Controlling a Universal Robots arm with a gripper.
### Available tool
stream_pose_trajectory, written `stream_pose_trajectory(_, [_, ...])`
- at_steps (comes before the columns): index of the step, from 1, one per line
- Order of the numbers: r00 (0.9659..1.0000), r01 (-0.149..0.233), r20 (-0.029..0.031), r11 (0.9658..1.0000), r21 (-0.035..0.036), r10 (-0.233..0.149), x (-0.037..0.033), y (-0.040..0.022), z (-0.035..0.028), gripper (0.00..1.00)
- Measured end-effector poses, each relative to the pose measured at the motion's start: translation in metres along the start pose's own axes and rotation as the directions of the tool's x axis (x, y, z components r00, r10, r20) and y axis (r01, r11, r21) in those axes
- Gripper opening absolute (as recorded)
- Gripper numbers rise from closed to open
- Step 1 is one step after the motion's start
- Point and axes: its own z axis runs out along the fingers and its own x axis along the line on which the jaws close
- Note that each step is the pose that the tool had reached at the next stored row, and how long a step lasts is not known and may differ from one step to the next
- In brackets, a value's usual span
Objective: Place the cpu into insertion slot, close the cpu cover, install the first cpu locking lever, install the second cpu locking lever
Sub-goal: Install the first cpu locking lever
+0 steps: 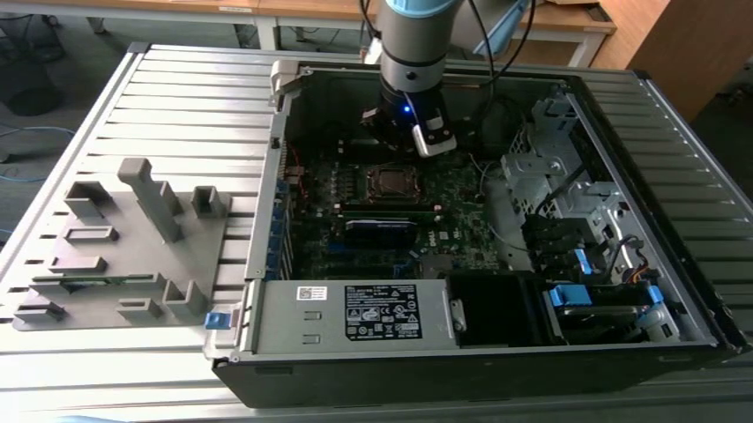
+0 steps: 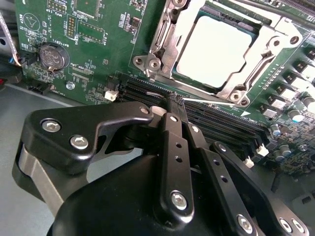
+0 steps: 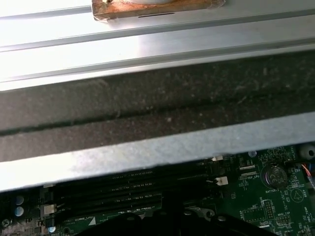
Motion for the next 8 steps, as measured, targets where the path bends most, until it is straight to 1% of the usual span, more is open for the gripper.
stream_pose_trajectory(6, [0.9999, -0.003, 0.0127, 1.0000, -0.0037, 0.004, 0.0023, -0.0003, 0.0000, 0.10])
stream_pose_trajectory(8, [0.9998, -0.008, 0.0155, 1.0000, -0.0043, 0.008, 0.0030, -0.0004, 0.0000, 0.10])
